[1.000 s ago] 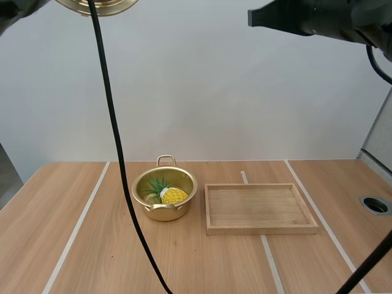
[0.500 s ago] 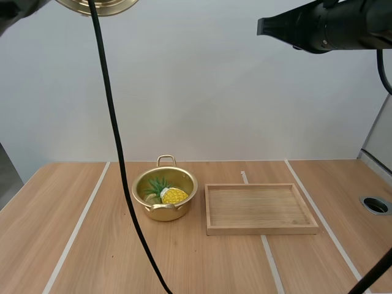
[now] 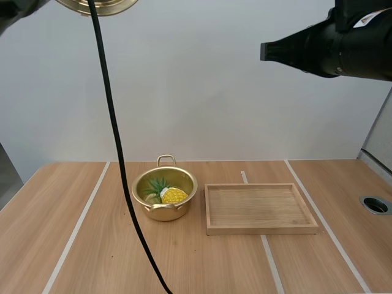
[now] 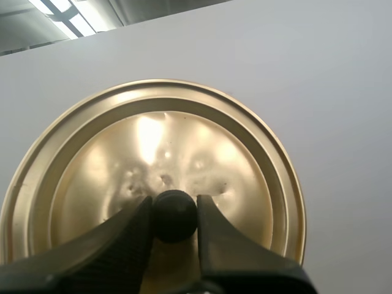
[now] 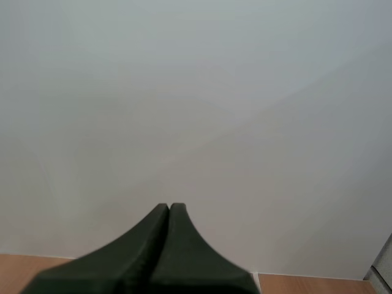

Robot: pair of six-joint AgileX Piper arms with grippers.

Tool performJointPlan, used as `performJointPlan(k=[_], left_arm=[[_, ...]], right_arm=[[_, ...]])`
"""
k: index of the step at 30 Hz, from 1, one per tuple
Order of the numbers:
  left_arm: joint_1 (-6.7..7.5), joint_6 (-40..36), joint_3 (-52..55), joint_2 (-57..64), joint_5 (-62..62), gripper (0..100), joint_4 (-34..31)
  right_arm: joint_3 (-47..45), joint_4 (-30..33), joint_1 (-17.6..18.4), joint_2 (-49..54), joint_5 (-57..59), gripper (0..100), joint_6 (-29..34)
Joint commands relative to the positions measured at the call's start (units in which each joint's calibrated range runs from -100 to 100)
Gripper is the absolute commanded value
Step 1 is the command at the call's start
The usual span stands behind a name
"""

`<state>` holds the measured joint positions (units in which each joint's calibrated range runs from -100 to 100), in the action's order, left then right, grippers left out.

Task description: Open the pot, put the pineapple inside, and close it

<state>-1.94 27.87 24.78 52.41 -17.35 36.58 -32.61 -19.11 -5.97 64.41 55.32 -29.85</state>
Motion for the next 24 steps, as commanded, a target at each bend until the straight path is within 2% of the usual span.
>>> performJointPlan(k=[1,8,11,24], left_arm=[[0.17,-0.57,-0.50,0.35,1.98,0,0.95],[0.17,-0.57,-0.50,0.35,1.44,0,0.95],[0.17,-3.14,-0.50,-0.38,-1.02,0,1.08],[0.17,-3.35,-0.50,-11.40,-36.71,0,0.96]], right_arm=[[-0.94,0.60,-0.21,2.49,-0.51,0,1.65],[-3.27,1.41,-0.21,5.39,1.36,0,2.25],[-3.27,1.42,-0.21,5.39,2.95,0,2.25],[-3.27,1.42,-0.21,5.39,4.24,0,2.25]])
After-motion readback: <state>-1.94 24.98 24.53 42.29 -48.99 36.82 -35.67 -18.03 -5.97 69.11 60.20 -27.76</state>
